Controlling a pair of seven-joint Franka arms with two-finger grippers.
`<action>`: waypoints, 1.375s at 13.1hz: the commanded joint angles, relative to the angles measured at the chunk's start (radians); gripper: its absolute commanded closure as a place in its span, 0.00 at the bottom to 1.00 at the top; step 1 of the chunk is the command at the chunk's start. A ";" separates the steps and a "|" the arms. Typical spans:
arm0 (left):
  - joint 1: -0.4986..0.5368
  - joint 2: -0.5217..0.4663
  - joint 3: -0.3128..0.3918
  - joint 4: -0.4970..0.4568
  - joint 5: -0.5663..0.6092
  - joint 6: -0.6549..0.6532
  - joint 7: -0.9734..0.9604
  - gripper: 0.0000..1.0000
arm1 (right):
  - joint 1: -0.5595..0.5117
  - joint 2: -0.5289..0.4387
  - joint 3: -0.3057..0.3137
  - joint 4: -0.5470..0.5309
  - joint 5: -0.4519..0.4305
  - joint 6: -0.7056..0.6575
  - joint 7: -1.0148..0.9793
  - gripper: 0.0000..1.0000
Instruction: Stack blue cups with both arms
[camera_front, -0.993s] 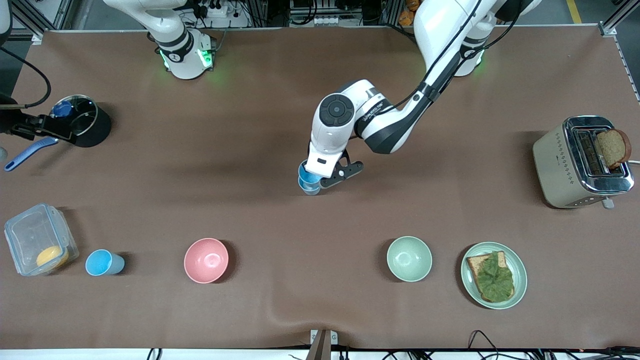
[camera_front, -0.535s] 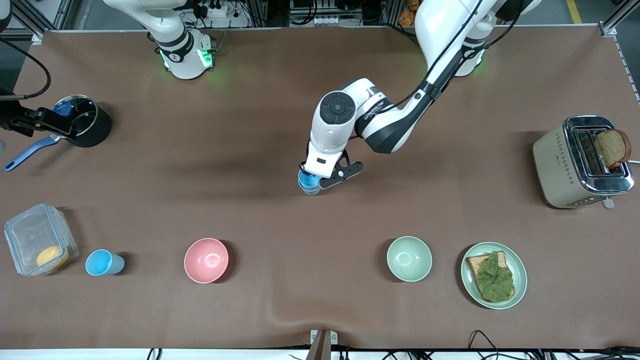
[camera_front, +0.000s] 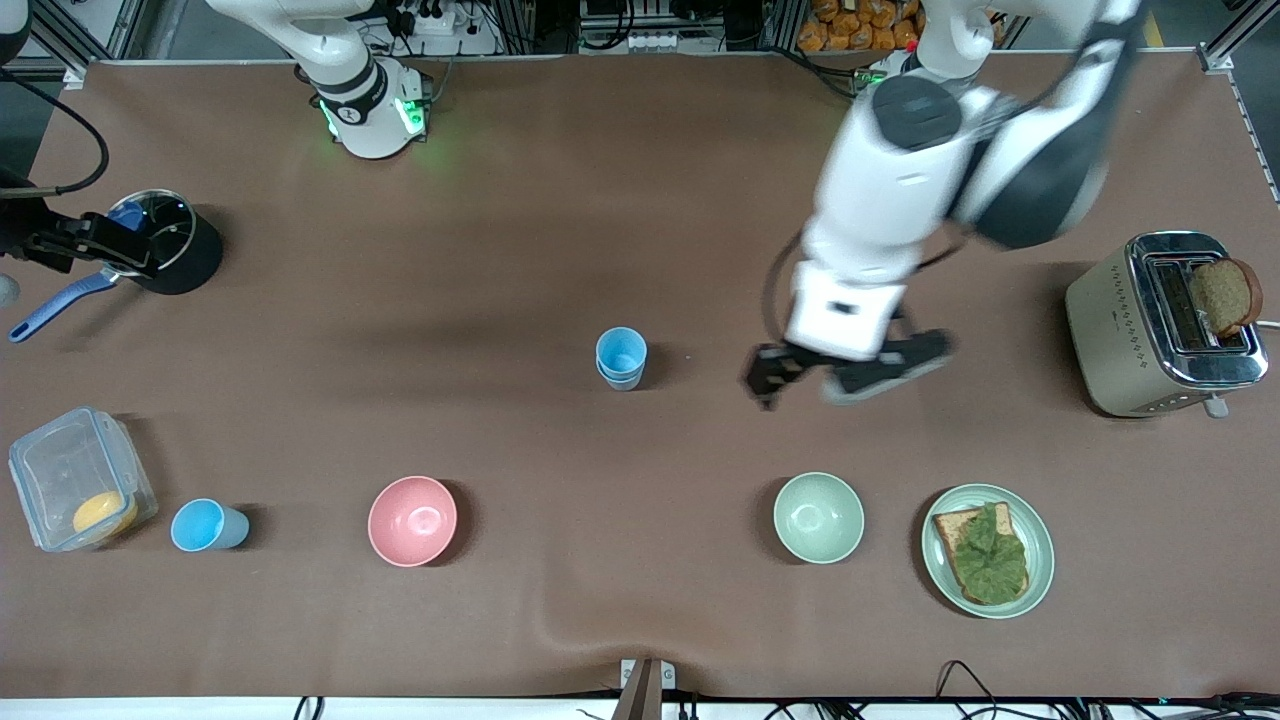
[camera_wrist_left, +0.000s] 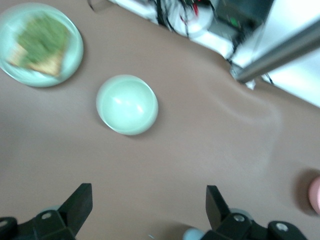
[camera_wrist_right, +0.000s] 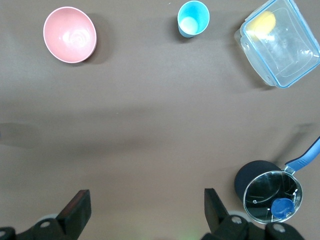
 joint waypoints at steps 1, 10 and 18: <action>0.101 -0.093 -0.016 -0.039 -0.006 -0.085 0.075 0.00 | 0.005 -0.011 0.011 -0.009 -0.022 0.005 0.001 0.00; 0.208 -0.261 0.206 -0.079 -0.195 -0.346 0.688 0.00 | 0.004 -0.008 0.013 -0.009 -0.020 0.005 0.001 0.00; 0.199 -0.273 0.247 -0.078 -0.229 -0.386 0.844 0.00 | 0.002 -0.010 0.013 -0.010 -0.020 -0.001 0.001 0.00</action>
